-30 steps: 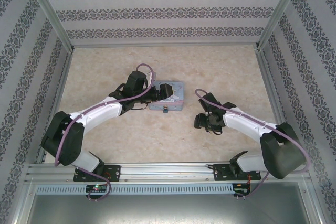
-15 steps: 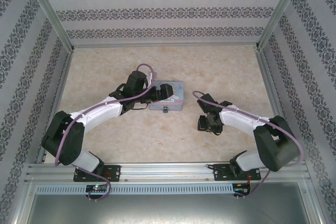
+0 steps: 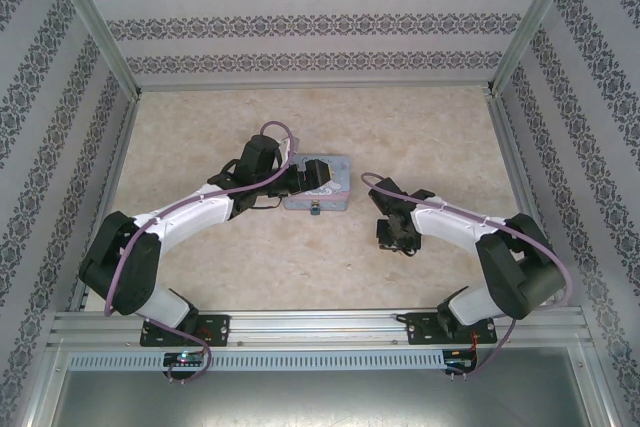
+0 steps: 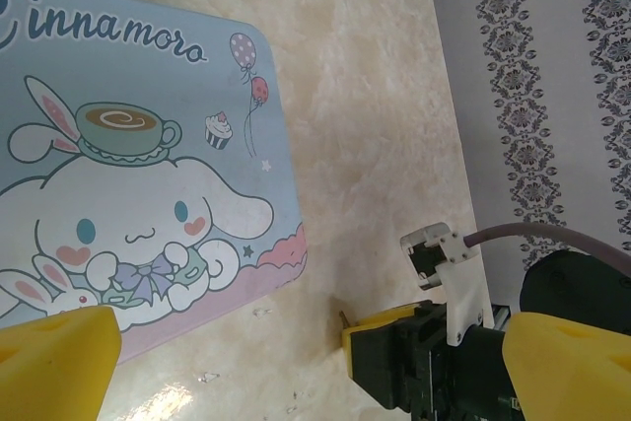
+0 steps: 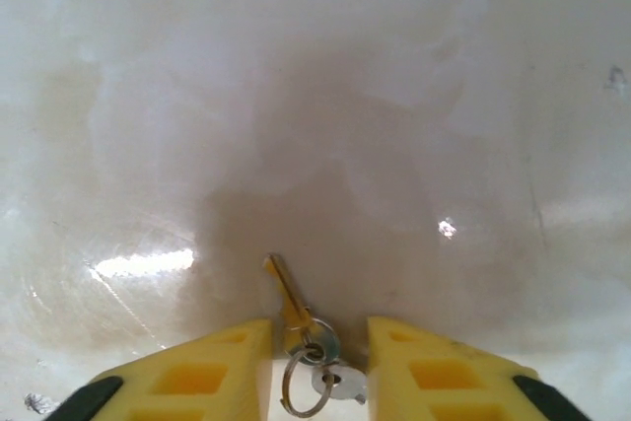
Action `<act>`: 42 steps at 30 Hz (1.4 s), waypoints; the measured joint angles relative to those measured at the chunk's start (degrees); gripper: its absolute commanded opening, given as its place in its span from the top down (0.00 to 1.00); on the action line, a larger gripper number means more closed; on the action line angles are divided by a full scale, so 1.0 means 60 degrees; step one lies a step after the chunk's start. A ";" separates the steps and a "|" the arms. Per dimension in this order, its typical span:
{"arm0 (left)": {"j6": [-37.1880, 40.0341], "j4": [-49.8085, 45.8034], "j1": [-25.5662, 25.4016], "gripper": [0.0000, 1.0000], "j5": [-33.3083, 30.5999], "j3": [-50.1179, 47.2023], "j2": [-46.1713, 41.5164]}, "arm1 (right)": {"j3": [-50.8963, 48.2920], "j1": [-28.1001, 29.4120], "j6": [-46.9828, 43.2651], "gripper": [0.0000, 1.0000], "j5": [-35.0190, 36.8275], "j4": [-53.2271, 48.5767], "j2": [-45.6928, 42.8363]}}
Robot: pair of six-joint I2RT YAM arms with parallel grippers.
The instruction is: Unlock the padlock with the key
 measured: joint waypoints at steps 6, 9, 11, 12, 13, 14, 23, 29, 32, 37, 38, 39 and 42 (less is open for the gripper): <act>0.0000 0.0000 0.0000 0.00 0.0000 0.0000 0.0000 | 0.0062 0.0120 0.0055 1.00 0.0076 -0.0051 0.0036; 0.0000 0.0000 0.0000 0.00 0.0000 0.0000 0.0000 | -0.0036 0.0117 0.0073 1.00 0.0080 0.0044 -0.0058; 0.0000 0.0000 0.0000 0.00 -0.0004 0.0000 0.0000 | -0.0131 0.0117 0.0069 1.00 0.0073 0.0153 -0.0164; 0.0000 0.0000 0.0000 0.00 -0.0004 0.0000 0.0000 | -0.0182 0.0113 0.0069 1.00 0.0069 0.0211 -0.0215; 0.0000 0.0000 0.0000 0.00 -0.0004 0.0000 0.0000 | -0.0240 0.0113 0.0066 1.00 0.0062 0.0277 -0.0284; 0.0000 0.0000 0.0000 0.00 0.0000 0.0000 0.0000 | -0.0317 0.0113 0.0062 1.00 0.0051 0.0353 -0.0379; 0.0000 -0.0004 0.0000 0.00 -0.0007 -0.0004 0.0000 | -0.0980 0.0058 -0.0277 1.00 -0.1264 0.1785 -0.1610; 0.0000 0.0007 0.0000 0.00 -0.0004 -0.0058 0.0000 | -0.1009 -0.0033 -0.0681 1.00 -0.2149 0.2299 -0.2659; 0.0000 0.0018 0.0000 0.00 -0.0007 -0.0171 0.0004 | -0.1042 -0.0160 -0.0787 1.00 -0.2459 0.2484 -0.2714; -0.0058 0.0142 0.0000 0.00 0.0000 -0.0379 0.0007 | -0.1213 -0.0160 -0.0754 1.00 -0.2983 0.2816 -0.2710; -0.0087 0.0211 0.0000 0.00 0.0011 -0.0430 0.0007 | -0.1220 -0.0157 -0.0710 1.00 -0.3118 0.2900 -0.2710; -0.0146 0.0291 0.0000 0.00 0.0044 -0.0484 0.0007 | -0.1224 -0.0157 -0.0630 1.00 -0.3253 0.3024 -0.2710; -0.0372 0.0586 0.0000 0.01 0.0248 -0.0641 0.0007 | -0.1224 -0.0160 -0.0288 1.00 -0.3614 0.3450 -0.2728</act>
